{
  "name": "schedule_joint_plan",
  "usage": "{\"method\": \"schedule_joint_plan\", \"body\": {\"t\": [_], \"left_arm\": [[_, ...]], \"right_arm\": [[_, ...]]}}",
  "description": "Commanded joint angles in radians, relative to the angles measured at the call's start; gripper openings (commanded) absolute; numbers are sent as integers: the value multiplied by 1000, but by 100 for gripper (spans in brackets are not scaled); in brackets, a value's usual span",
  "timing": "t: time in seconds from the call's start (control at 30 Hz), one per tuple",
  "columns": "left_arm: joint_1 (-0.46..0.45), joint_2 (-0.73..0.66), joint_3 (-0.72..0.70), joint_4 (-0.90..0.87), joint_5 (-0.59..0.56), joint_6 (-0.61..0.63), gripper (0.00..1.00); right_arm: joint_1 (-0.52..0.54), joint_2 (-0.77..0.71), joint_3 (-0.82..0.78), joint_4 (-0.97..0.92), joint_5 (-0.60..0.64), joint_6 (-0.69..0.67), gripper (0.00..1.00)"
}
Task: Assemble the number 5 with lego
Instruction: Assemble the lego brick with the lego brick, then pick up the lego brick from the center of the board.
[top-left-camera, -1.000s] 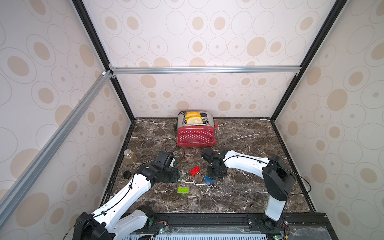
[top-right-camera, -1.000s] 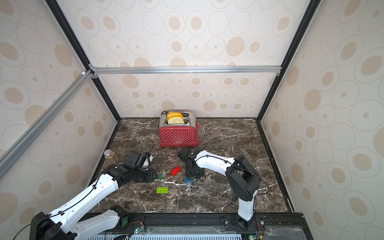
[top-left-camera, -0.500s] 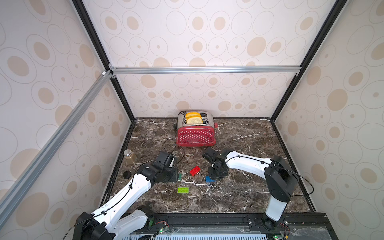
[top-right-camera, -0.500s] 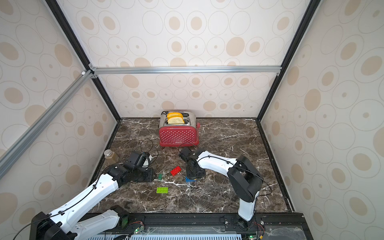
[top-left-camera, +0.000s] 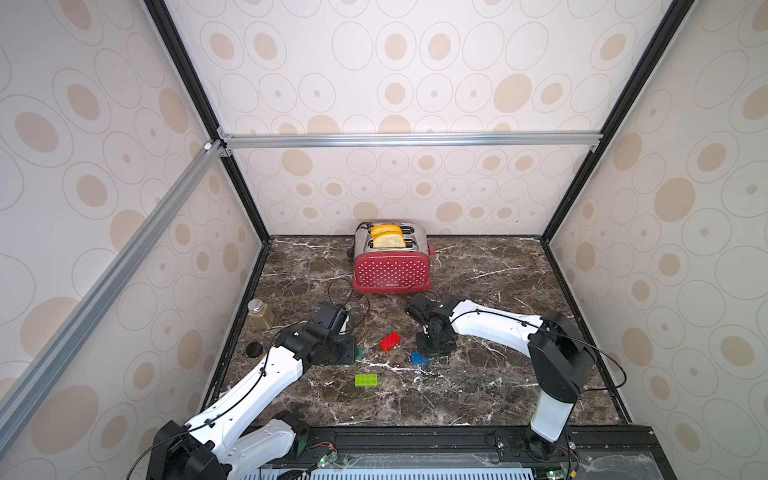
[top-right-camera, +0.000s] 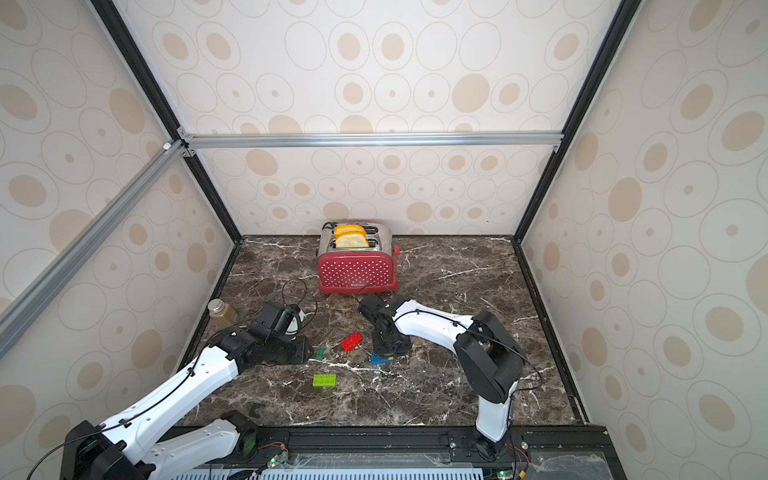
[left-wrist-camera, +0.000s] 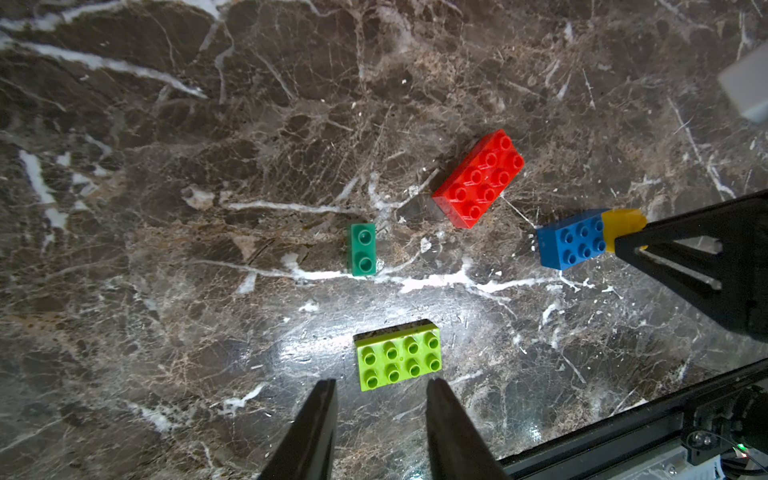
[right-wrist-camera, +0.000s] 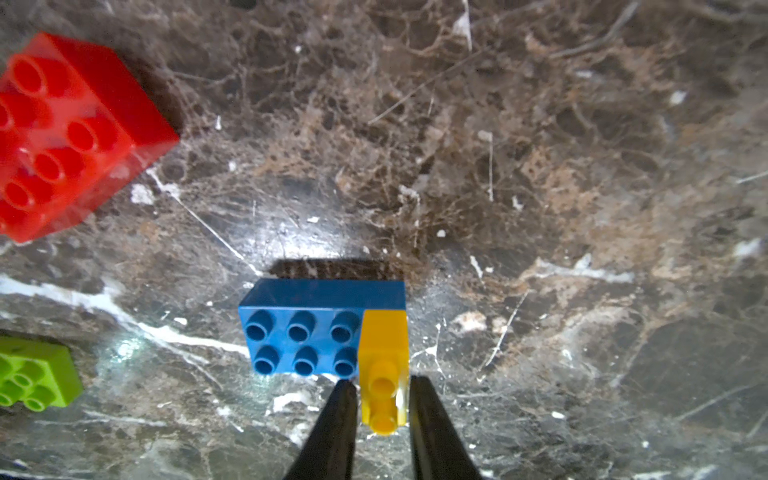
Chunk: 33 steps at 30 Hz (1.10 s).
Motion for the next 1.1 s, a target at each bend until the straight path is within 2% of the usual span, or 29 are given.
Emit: {"method": "schedule_joint_plan", "body": {"t": [0.0,0.37,0.53,0.67,0.77,1.07], "left_arm": [[4,-14,20,-32,-20,5,40],[3,-23,15,-40,-35,-9,42],[5,-16,8,-53,-72,-40,42],[4,-9,-9,-33,-72,-56,47],[5,23,-10,-18,-73,-59,48],[4,172,5,63,-49,-54,40]], "right_arm": [[-4,-12,28,-41,13,-13,32],[-3,-134,3,-17,7,-70,34],[-4,-191,-17,44,-45,-123,34],[-3,-183,-5,47,-76,-152,35],[-3,-181,-6,49,-87,-162,35],[-14,-252,-83,64,-93,-184,35]]}}
